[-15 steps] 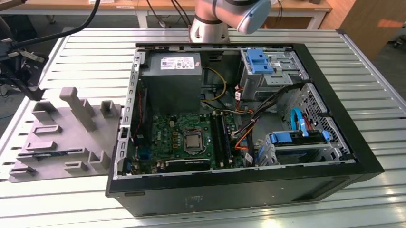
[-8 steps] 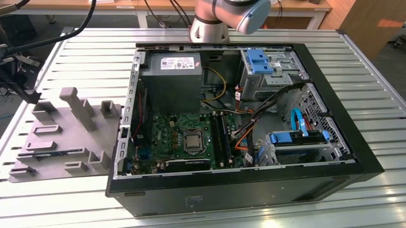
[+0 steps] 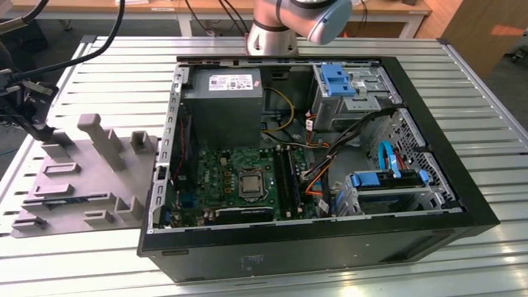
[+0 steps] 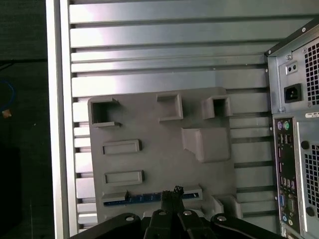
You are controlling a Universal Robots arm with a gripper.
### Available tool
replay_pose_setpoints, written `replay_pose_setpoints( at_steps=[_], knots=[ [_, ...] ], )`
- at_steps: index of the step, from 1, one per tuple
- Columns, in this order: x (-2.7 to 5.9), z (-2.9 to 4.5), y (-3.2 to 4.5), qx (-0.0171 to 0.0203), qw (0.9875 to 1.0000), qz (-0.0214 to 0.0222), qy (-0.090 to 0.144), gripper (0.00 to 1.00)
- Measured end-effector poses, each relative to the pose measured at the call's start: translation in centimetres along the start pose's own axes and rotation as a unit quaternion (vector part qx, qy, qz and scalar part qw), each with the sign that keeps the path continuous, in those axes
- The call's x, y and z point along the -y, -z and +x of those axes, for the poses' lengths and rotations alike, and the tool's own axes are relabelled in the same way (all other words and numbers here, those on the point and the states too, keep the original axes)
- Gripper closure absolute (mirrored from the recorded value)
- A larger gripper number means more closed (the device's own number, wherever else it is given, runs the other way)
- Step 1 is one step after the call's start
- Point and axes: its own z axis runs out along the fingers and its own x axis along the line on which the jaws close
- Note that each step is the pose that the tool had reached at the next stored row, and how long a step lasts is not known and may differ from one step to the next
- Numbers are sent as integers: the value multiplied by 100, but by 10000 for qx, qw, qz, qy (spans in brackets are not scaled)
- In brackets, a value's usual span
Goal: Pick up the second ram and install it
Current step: 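Reach for the second ram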
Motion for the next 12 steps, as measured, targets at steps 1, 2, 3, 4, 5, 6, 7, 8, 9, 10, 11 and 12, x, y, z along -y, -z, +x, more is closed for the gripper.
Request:
replay_pose_setpoints(
  at_steps=[1,2,3,4,5,6,7,8,9,10,11,12],
  knots=[
    [9,4,-13,0,10000,0,0,89],
    [17,9,-27,0,10000,0,0,89],
    [24,15,-42,1,10000,-1,0,89],
    [31,20,-55,1,10000,0,0,89],
    [38,28,-67,0,10000,0,0,89],
    [45,35,-80,0,10000,0,0,89],
    [52,41,-92,0,10000,0,1,89],
    [59,48,-102,0,10000,0,0,89],
    [67,55,-113,1,10000,0,0,89],
    [76,59,-124,0,10000,0,1,89],
    [88,62,-137,0,10000,0,2,89],
    [98,66,-150,0,10000,0,2,89]
  ],
)
